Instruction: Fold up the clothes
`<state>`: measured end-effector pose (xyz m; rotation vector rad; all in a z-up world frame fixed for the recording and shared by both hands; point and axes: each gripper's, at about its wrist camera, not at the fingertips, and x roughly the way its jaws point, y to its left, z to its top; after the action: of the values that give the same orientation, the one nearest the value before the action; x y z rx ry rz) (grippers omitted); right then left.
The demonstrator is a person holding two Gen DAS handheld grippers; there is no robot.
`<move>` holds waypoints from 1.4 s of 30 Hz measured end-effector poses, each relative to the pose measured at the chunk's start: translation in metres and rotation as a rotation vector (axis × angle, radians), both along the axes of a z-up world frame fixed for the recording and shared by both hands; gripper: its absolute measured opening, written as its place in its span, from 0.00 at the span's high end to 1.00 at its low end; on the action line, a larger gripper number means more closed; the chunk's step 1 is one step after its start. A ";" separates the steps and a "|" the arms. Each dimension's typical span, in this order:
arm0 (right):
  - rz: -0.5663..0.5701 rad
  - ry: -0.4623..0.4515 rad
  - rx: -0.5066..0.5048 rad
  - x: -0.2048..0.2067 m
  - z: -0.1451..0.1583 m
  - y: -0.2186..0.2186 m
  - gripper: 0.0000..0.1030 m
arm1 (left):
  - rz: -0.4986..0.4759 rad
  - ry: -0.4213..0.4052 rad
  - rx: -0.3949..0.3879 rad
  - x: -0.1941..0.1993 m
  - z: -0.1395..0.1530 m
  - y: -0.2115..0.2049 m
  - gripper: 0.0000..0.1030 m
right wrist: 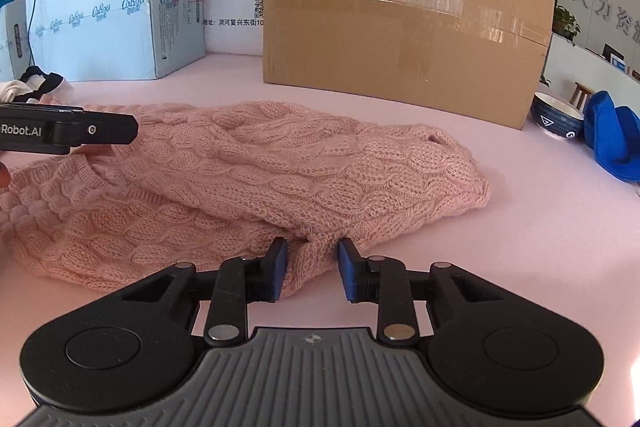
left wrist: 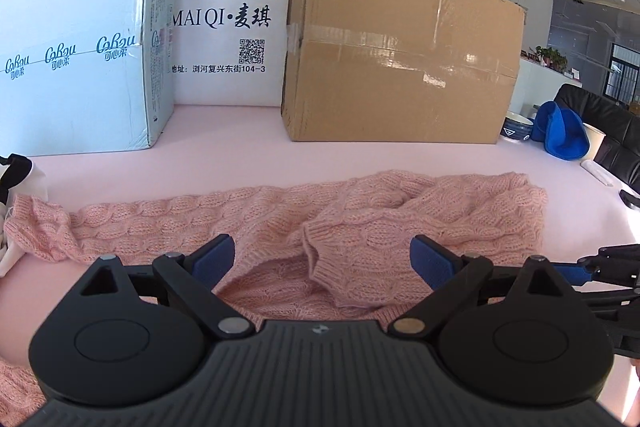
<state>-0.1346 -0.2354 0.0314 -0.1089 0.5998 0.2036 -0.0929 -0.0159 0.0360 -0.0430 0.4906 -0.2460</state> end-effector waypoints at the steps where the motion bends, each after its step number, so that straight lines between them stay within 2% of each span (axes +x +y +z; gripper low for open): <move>1: -0.012 -0.009 0.008 -0.003 0.002 -0.001 0.89 | -0.001 -0.002 -0.004 -0.001 0.000 0.001 0.08; 5: -0.055 -0.031 0.046 -0.018 0.005 -0.007 0.92 | 0.011 -0.002 -0.025 -0.004 0.002 0.004 0.08; 11: -0.106 0.029 0.107 -0.036 -0.003 -0.016 0.93 | 0.045 -0.002 -0.043 -0.006 0.005 0.012 0.08; 14: -0.084 0.021 0.058 -0.039 -0.002 -0.012 0.91 | 0.059 -0.004 -0.047 -0.008 0.007 0.016 0.08; 15: -0.078 0.019 0.047 -0.038 0.000 -0.010 0.88 | 0.062 -0.010 -0.041 -0.009 0.008 0.017 0.08; 17: -0.068 0.004 0.057 -0.038 0.006 -0.012 0.62 | 0.071 -0.041 -0.022 -0.014 0.012 0.021 0.08; 20: -0.074 -0.043 0.138 -0.038 0.018 -0.024 0.54 | 0.122 -0.103 0.011 -0.039 0.023 0.044 0.08; 22: -0.096 -0.072 0.194 -0.036 0.023 -0.036 0.47 | 0.135 -0.141 0.057 -0.071 0.027 0.071 0.08; 23: -0.116 -0.095 0.214 -0.033 0.022 -0.042 0.43 | 0.132 -0.137 0.101 -0.082 0.024 0.080 0.08; 25: -0.163 -0.131 0.260 -0.026 0.014 -0.055 0.42 | 0.133 -0.089 0.203 -0.099 0.013 0.094 0.08; 27: -0.204 -0.103 0.320 -0.016 0.005 -0.066 0.42 | 0.158 -0.011 0.257 -0.108 -0.003 0.103 0.08; 29: -0.188 -0.041 0.416 -0.009 0.000 -0.078 0.42 | 0.200 0.058 0.270 -0.113 -0.015 0.108 0.08; 31: -0.184 -0.022 0.475 -0.008 -0.003 -0.087 0.42 | 0.232 0.089 0.259 -0.120 -0.021 0.113 0.08; 37: -0.120 0.045 0.540 -0.003 -0.006 -0.088 0.40 | 0.285 0.102 0.202 -0.133 -0.024 0.130 0.08; 39: -0.107 0.073 0.597 -0.002 -0.008 -0.090 0.36 | 0.306 0.117 0.167 -0.130 -0.024 0.137 0.08; 42: -0.169 0.071 0.715 -0.002 -0.010 -0.106 0.26 | 0.374 0.157 0.061 -0.120 -0.023 0.151 0.08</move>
<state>-0.1363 -0.3414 0.0212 0.6404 0.5739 0.2476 -0.2133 0.1352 0.0131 -0.0938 0.6356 0.1404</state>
